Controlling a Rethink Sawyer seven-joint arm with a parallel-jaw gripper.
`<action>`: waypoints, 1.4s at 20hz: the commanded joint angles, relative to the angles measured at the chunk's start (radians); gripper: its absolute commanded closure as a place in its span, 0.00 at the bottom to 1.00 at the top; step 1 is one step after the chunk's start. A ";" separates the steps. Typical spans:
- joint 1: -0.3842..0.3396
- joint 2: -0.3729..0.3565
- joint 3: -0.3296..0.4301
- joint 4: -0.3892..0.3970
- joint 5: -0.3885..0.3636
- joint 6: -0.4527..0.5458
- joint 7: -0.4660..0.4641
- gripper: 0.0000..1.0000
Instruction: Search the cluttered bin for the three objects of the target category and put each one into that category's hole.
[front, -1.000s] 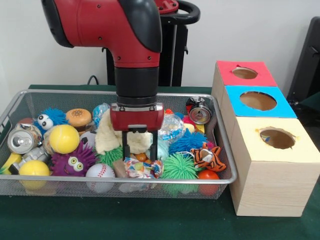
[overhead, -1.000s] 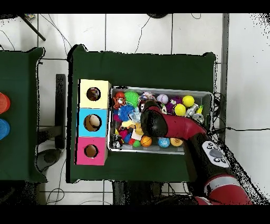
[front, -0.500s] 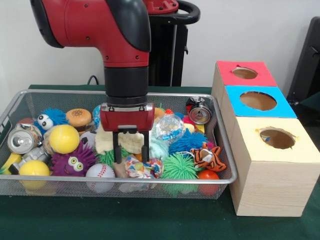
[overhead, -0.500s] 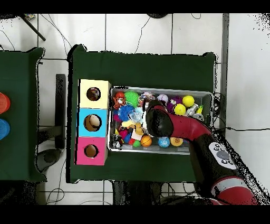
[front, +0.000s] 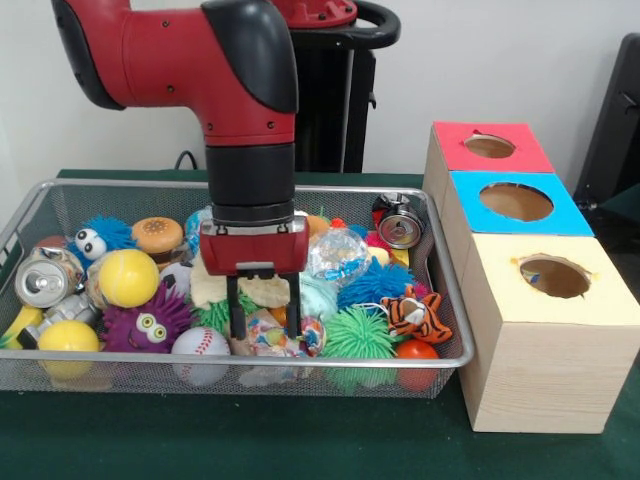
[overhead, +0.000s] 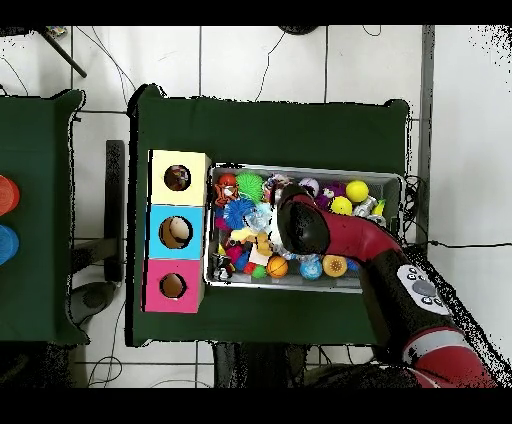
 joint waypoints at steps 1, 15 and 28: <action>-0.022 0.051 0.129 -0.013 -0.045 0.002 0.056 0.00; -0.030 0.067 0.171 -0.021 -0.046 0.026 0.055 0.00; 0.021 0.041 0.073 -0.037 -0.044 -0.022 0.094 0.00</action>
